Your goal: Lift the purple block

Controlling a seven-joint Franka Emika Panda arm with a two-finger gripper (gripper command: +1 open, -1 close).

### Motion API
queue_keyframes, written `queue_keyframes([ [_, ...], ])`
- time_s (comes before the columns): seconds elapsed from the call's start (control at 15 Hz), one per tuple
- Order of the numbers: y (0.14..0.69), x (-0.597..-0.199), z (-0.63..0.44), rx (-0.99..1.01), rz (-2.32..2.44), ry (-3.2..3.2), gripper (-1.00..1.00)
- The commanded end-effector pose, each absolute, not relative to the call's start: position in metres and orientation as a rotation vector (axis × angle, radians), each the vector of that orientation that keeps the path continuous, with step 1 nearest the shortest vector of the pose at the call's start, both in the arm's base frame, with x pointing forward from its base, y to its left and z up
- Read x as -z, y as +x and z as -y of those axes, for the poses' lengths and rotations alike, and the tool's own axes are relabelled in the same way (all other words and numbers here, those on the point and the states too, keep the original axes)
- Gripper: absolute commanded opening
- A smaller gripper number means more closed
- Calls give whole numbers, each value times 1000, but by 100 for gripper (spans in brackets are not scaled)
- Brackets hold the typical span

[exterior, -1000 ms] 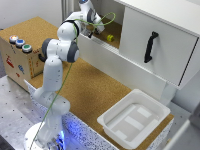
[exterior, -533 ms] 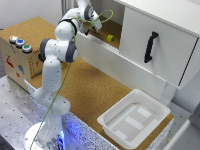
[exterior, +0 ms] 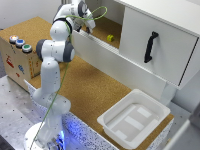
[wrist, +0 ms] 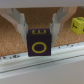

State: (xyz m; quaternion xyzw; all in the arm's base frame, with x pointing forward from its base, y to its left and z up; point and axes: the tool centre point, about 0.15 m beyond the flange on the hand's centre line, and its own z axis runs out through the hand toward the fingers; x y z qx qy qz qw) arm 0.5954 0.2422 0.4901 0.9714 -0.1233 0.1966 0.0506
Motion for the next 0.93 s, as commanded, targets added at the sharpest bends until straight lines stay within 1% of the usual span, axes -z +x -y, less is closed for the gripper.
queue_keyframes([
  [0.0,569,-465,-204,-785,137,3002,-100],
  [0.33,513,-422,-169,-797,-5,3089,-100],
  [0.53,475,-413,-165,-793,-143,3104,-100],
  [0.87,438,-380,-148,-671,37,3141,-100],
])
